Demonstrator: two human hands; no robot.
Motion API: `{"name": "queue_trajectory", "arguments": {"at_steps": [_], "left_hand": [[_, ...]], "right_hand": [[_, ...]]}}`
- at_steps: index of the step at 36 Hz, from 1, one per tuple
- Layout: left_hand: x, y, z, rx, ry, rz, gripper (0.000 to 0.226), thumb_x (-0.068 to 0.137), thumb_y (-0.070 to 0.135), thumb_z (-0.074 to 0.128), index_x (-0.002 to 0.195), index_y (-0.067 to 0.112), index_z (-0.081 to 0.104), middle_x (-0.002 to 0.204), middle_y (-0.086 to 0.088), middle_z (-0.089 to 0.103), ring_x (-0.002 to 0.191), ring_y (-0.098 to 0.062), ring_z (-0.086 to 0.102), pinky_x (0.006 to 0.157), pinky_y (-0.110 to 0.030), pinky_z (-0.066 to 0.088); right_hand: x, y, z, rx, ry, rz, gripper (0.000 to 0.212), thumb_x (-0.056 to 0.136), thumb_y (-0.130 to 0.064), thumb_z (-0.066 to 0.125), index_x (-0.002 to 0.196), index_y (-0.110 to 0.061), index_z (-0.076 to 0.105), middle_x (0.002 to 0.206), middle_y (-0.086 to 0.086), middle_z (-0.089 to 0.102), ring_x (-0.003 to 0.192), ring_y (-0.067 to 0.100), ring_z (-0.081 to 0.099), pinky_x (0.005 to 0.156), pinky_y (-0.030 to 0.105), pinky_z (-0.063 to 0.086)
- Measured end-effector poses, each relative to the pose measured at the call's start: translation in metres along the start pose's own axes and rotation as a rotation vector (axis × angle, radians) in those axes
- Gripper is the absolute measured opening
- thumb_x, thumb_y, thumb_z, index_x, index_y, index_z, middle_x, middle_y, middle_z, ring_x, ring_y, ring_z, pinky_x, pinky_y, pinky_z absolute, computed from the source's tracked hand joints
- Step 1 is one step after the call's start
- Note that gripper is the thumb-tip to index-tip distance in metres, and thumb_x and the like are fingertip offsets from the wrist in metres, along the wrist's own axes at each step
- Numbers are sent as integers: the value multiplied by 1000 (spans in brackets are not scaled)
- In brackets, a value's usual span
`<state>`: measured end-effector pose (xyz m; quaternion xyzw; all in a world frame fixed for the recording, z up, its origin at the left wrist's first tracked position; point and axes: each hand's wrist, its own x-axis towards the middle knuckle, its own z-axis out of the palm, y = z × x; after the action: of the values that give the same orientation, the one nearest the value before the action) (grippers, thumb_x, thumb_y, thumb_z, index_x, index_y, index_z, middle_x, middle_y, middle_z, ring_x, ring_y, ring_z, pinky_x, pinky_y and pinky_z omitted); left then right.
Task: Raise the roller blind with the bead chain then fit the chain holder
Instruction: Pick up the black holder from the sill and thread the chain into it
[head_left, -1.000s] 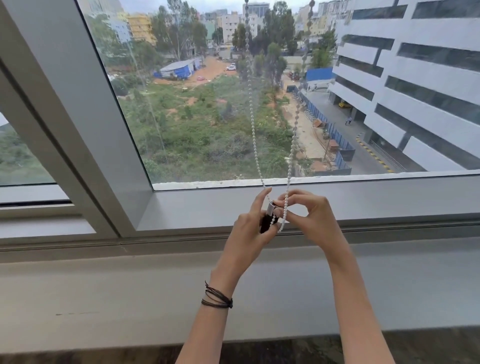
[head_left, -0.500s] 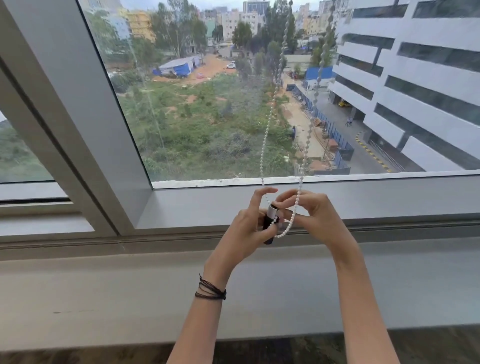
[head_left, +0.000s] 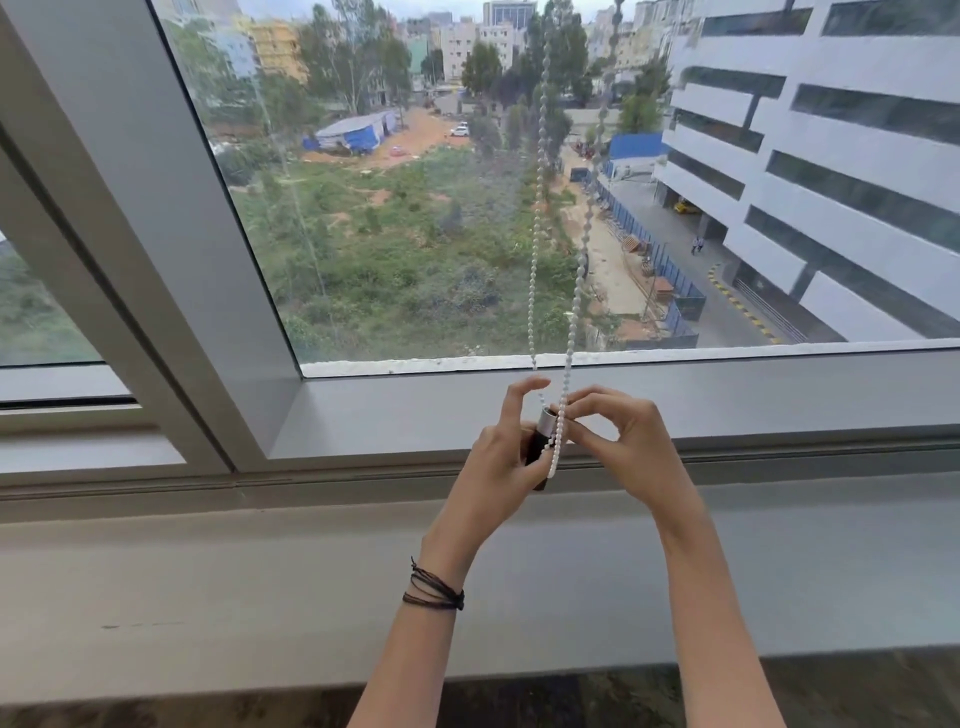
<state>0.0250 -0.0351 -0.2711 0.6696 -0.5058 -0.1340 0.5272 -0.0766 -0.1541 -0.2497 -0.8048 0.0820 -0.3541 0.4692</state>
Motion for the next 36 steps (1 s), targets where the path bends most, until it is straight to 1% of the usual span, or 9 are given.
{"name": "queue_trajectory", "arguments": {"at_steps": [6,10,13,16,19,22,27,33,36], "left_hand": [[4,-4,-3,-19,1,-75,72,87,9,61,140,37,21,80,-21,68,74,-40,61,75,-47,53],[3,-7,-1,-86,75,-110,80,88,12,65,143,40,14,89,-20,71,82,-38,66,77,-48,57],[3,-11,0,-105,136,-104,73,87,9,63,138,41,23,89,-21,70,82,-37,67,76,-48,58],[3,-14,2,-117,169,-78,51,87,4,61,118,39,41,84,-7,68,75,-29,69,73,-46,58],[3,-16,3,-128,190,-65,43,86,4,60,106,40,48,88,9,66,73,-16,70,72,-33,59],[3,-17,4,-157,201,-65,38,87,5,60,108,35,50,100,0,70,77,-12,71,73,-28,59],[2,-20,6,-146,193,-52,38,89,3,59,105,37,52,101,-4,69,78,-9,71,70,-30,60],[-2,-23,10,-140,206,-41,22,95,20,54,102,41,53,93,3,69,77,-10,70,67,-22,57],[-7,-28,13,-128,225,-40,16,100,29,41,105,29,56,83,11,67,72,-4,65,66,-16,50]], "right_hand": [[-8,13,10,34,1,42,27,85,-12,64,91,-37,68,95,-7,69,89,8,67,78,19,52],[-19,19,19,20,-1,31,40,90,-4,55,116,-33,60,113,-9,62,105,13,63,86,25,53],[-26,19,25,-5,34,-3,49,88,-3,58,122,-38,53,119,-17,54,111,10,58,89,20,50],[-31,18,29,4,29,-8,52,81,-11,65,123,-38,50,120,-15,52,109,10,58,87,17,49],[-36,20,35,-17,4,43,55,75,-19,73,117,-41,46,116,-18,55,106,6,59,86,16,48],[-40,26,41,-24,15,78,59,72,-10,76,111,-40,44,110,-21,56,99,5,60,81,14,48],[-40,29,46,-25,116,85,57,75,-7,74,109,-40,43,98,-15,63,84,4,63,73,11,49],[-41,34,50,-52,116,94,52,76,-5,72,106,-38,47,91,-15,65,80,5,64,74,11,49],[-44,40,52,-63,94,134,46,76,-6,71,106,-34,49,91,-15,65,79,5,64,73,14,50]]}}
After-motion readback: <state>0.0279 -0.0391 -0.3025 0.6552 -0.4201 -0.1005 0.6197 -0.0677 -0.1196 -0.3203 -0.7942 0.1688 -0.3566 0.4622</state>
